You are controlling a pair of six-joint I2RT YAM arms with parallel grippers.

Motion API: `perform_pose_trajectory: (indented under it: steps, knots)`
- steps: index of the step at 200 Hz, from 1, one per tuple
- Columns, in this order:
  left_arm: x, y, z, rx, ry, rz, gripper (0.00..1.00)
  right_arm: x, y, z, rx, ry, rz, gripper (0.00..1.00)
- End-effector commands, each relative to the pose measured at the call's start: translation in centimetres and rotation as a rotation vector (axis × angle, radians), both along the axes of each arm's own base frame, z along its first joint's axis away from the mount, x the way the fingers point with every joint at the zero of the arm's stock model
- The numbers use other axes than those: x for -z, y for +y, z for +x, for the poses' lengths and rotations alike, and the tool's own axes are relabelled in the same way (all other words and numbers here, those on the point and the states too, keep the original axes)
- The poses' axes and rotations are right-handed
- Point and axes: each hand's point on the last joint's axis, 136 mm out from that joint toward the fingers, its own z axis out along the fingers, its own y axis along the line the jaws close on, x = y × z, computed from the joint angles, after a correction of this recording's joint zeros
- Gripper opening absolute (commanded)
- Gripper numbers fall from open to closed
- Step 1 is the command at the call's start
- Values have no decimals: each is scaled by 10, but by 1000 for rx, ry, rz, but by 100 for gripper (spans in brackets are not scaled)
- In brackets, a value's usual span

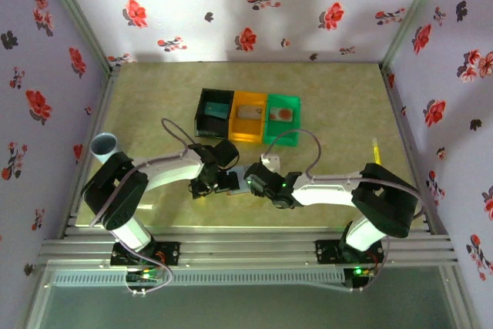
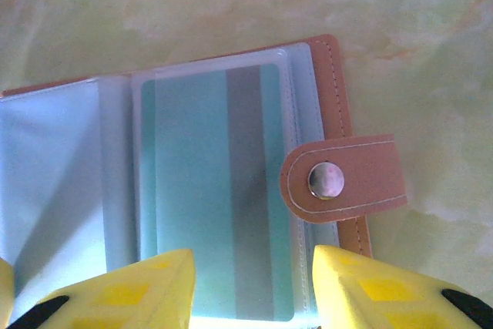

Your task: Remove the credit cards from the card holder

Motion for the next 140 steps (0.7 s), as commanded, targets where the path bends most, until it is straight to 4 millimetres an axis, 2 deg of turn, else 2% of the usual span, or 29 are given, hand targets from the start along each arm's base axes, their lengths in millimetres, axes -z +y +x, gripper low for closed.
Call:
perform_pose_trajectory:
  steps: [1, 75, 140]
  knots:
    - [17, 6, -13, -13, 45, 30, 100, 6, -7, 2, 24, -7, -14, 46]
    - [25, 6, -18, -14, 54, 19, 100, 16, -2, -2, 18, 25, 3, 44]
    - [31, 5, -21, -13, 67, 16, 100, 4, 7, -4, -3, 18, 85, 41]
